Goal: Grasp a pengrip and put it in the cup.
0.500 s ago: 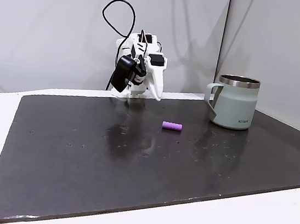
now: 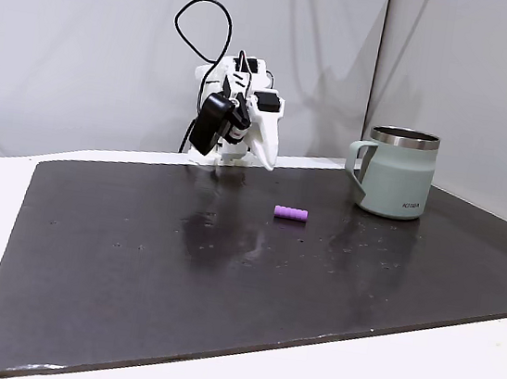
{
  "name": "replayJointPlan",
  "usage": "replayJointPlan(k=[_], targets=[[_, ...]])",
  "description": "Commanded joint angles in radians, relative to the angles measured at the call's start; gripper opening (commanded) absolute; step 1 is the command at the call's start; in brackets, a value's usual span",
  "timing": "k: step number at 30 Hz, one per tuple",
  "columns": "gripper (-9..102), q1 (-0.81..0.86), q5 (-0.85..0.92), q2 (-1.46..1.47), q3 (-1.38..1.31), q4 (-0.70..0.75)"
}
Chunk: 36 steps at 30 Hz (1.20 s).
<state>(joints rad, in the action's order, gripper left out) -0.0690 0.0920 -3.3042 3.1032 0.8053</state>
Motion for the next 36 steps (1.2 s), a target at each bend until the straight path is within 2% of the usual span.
replayJointPlan(k=[1, 4, 11, 17, 21, 25, 30, 32, 36], targets=[[0, -0.003, 0.02, -0.014, -0.044, -0.049], [0, 0.008, 0.015, 0.041, -0.13, -0.052], [0, 0.086, -0.086, 0.644, -0.477, -0.127], [0, 0.089, -0.186, 0.922, -0.626, -0.144], [0, 0.055, -0.307, 1.077, -0.765, -0.066], [6, -0.008, -0.439, 1.189, -0.871, 0.006], [9, -0.075, -0.554, 1.247, -0.92, 0.011], [12, -0.081, -0.615, 1.281, -0.956, 0.021], [24, -0.08, -0.709, 1.373, -1.086, 0.149]])
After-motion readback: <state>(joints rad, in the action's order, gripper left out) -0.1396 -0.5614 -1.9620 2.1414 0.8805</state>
